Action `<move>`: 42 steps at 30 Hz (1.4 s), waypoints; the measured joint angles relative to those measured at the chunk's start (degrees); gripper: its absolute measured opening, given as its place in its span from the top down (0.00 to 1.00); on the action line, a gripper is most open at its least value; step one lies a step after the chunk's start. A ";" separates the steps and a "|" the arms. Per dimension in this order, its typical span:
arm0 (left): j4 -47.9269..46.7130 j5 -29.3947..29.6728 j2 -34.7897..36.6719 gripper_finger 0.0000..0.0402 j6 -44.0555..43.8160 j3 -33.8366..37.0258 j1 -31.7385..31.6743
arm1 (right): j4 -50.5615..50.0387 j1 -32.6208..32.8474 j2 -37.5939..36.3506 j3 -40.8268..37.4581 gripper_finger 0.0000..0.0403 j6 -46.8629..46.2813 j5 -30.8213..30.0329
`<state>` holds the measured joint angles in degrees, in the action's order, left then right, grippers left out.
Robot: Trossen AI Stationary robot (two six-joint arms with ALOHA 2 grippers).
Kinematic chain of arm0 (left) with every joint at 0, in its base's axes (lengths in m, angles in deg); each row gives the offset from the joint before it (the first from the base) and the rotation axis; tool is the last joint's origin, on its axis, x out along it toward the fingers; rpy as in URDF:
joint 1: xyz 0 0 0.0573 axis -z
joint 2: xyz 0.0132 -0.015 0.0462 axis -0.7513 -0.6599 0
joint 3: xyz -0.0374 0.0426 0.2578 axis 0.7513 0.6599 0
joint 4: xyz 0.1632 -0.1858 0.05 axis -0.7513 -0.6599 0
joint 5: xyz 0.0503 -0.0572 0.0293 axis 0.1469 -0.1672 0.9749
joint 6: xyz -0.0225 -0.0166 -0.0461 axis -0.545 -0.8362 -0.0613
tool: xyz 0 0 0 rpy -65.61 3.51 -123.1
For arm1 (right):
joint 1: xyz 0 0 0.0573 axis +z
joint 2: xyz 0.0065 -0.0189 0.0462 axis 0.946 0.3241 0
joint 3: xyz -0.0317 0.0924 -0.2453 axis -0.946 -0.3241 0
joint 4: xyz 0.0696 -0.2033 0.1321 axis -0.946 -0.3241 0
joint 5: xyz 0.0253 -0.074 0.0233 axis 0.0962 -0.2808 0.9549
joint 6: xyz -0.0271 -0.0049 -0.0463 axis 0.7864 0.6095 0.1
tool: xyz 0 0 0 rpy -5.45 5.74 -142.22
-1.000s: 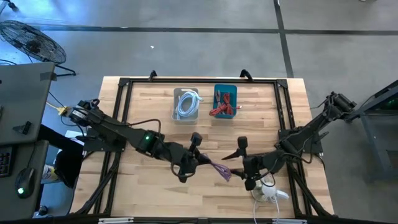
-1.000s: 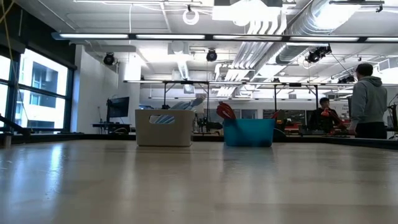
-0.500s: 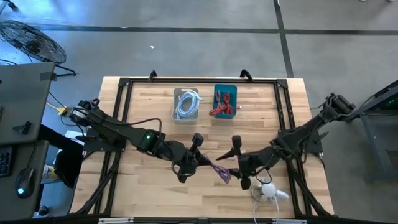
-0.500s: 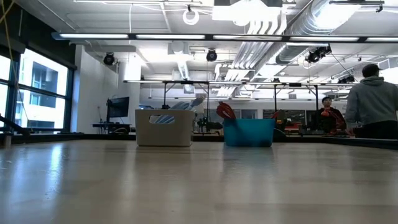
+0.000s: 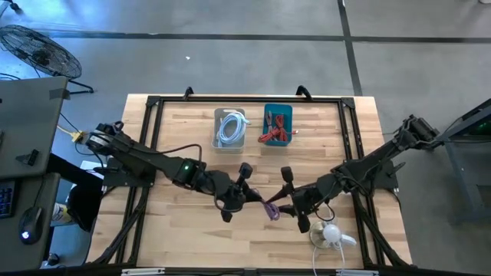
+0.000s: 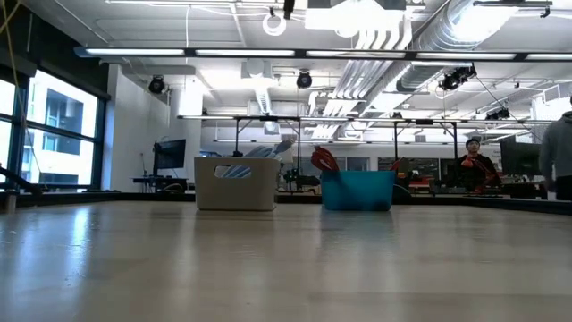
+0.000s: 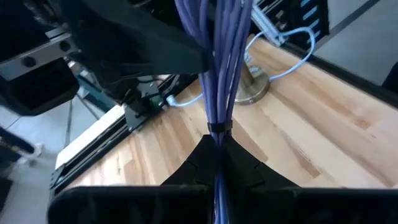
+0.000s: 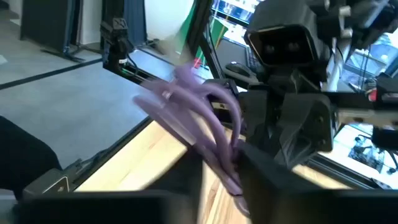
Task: Pick & Place USB Port
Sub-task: Put the violet charger cable into the blue bin
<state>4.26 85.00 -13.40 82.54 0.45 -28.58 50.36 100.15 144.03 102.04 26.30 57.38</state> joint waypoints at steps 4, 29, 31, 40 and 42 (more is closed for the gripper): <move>1.35 -3.64 -0.02 1.00 0.02 0.60 -1.39 | 0.27 -1.11 0.00 0.00 0.95 -0.47 3.29; -0.52 -4.68 5.60 0.88 2.09 0.54 -2.04 | -6.52 0.16 -5.88 -0.04 0.98 -2.04 -19.20; -2.03 -4.72 7.18 0.88 2.72 0.54 -1.97 | -8.32 0.10 -7.41 -0.02 0.98 -2.76 -23.41; -13.96 7.33 14.22 0.88 6.51 0.47 1.68 | -20.18 -10.98 -12.91 0.00 0.98 -13.78 -23.51; -15.96 9.14 15.23 0.88 6.49 0.49 2.58 | -21.39 -15.16 -13.28 0.00 0.98 -15.59 -20.72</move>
<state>-11.70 94.14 1.83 89.03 0.94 -26.00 28.97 84.99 130.75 102.04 10.71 36.66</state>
